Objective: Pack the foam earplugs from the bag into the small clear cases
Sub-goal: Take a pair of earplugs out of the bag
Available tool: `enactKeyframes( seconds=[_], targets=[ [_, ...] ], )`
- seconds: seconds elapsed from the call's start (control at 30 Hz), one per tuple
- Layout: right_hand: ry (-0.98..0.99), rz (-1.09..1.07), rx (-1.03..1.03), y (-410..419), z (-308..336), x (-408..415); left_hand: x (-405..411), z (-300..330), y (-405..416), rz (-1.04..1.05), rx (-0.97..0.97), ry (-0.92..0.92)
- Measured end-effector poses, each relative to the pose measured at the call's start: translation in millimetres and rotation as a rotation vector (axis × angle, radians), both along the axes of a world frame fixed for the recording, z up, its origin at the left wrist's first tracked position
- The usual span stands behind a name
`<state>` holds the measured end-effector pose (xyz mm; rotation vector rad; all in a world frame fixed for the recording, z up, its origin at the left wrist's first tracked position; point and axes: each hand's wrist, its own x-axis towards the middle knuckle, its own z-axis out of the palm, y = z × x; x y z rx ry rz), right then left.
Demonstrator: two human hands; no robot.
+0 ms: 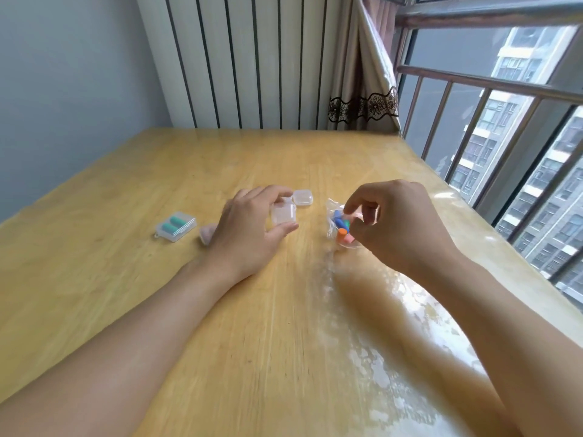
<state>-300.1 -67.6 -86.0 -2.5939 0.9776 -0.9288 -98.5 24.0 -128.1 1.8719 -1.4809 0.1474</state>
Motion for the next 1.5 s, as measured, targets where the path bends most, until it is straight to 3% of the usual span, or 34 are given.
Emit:
enactKeyframes(
  seconds=[0.13, 0.2, 0.37, 0.6, 0.73, 1.03, 1.23, 1.37, 1.5],
  targets=[
    [-0.052, 0.230, 0.165, 5, 4, -1, -34, 11, 15, -0.339, -0.017, 0.903],
    [0.016, 0.315, 0.225, 5, 2, 0, -42, 12, 20, -0.376, 0.014, 1.009],
    [-0.025, 0.388, 0.283, 9, -2, 2, -43, 13, 22, -0.295, -0.094, 0.993],
    [-0.188, 0.448, 0.663, 10, 0, 3, -43, 13, 25, -0.238, -0.263, 0.619],
    [-0.261, 0.464, 0.716, 15, -5, 6, -44, 11, 26, -0.231, -0.266, 0.458],
    [-0.252, 0.365, 0.606, 15, -8, 10, -40, 15, 25, -0.288, -0.201, 0.626],
    [-0.173, 0.354, 0.551, 15, -7, 8, -37, 12, 24, -0.387, -0.115, 0.835],
    [-0.115, 0.323, 0.474, 17, -9, 9, -34, 9, 25, -0.387, -0.075, 0.800],
    [-0.087, 0.318, 0.466, 14, -12, 8, -34, 9, 26, -0.374, -0.035, 0.652]
  ],
)
